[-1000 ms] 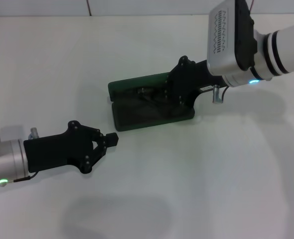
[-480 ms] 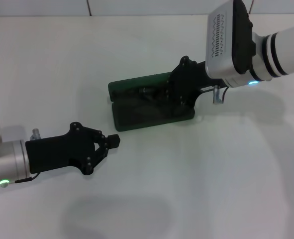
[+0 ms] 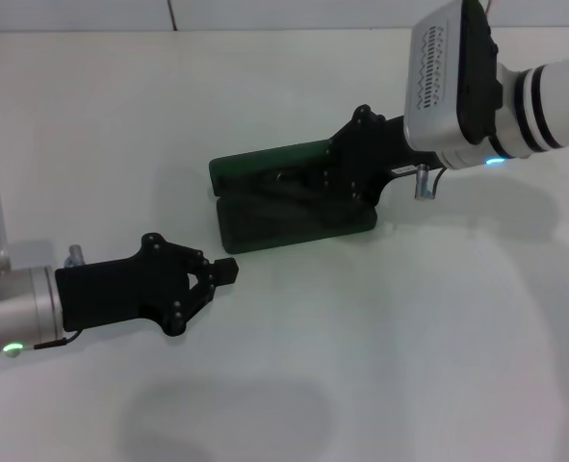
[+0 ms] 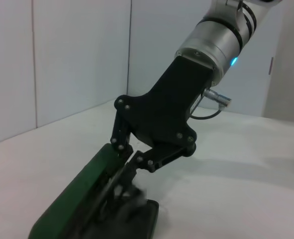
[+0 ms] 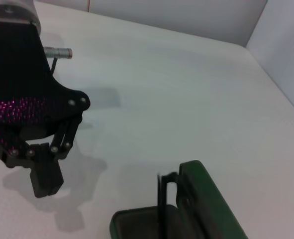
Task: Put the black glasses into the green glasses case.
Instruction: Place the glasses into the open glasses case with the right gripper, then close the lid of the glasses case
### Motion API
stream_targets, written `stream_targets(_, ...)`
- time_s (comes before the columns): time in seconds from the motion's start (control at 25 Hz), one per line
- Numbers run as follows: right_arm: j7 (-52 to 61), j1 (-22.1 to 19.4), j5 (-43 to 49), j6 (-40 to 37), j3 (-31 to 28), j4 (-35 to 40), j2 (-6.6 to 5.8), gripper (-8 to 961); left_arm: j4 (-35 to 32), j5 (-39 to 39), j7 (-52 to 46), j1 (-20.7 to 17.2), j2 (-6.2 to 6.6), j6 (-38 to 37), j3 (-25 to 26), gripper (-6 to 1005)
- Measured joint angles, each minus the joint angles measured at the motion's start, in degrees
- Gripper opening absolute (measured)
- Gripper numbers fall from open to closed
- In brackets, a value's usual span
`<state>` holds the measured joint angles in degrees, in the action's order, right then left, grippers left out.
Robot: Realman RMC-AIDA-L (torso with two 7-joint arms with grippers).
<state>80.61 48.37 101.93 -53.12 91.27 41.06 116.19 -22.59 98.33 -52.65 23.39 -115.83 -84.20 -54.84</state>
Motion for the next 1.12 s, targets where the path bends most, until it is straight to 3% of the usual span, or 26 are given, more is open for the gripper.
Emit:
stream_targets(0.52, 1.4, -1.8, -0.2, -3.1, -0.1, 3.3, -0.06, 85, 0.0, 0.1, -0.1, 0.1, -0.09, 0.0, 0.0, 31)
stream_targets(0.8, 3.7, -7.9, -1.9, -10.4, -4.6, 8.9, -0.11, 86, 0.2, 0.1, -0.8, 0.5, -0.48, -0.4, 0.0, 31)
stream_targets(1.12, 3.9, -16.1, -4.2, -14.7, -14.5, 8.8, -0.27, 152, 0.4, 0.1, -1.3, 1.8, -2.18, 1.9, 0.2, 32)
